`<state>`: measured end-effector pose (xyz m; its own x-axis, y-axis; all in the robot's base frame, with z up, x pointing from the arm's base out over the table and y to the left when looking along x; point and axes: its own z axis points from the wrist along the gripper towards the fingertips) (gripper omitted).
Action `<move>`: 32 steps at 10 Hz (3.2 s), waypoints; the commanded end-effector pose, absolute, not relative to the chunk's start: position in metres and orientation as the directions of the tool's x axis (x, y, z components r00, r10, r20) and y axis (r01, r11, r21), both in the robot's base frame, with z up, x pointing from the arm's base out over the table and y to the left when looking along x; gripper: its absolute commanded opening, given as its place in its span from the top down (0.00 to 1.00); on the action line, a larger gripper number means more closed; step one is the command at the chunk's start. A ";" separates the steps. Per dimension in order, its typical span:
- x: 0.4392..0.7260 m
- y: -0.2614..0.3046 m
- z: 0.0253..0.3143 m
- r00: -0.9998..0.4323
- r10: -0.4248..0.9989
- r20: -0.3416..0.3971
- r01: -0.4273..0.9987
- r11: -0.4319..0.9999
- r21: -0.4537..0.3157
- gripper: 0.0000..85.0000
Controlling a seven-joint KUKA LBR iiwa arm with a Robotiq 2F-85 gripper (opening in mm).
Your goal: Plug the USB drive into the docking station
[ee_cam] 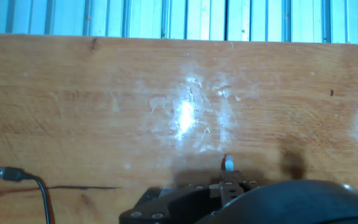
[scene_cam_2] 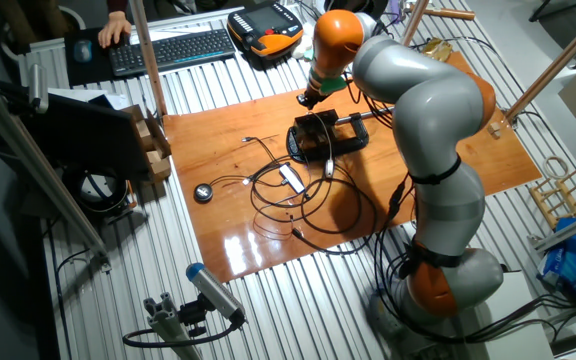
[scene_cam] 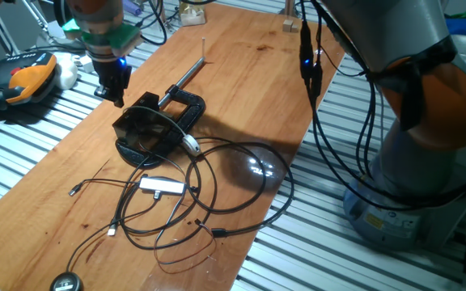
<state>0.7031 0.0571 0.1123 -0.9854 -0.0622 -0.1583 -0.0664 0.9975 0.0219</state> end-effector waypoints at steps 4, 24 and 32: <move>0.703 0.059 0.112 -0.982 -0.046 -0.181 -0.049 0.999 0.011 0.40; 0.714 0.058 0.083 -0.980 -0.057 -0.189 -0.049 0.998 -0.046 0.60; 0.715 0.050 0.066 -0.980 -0.082 -0.184 -0.071 0.996 -0.062 0.60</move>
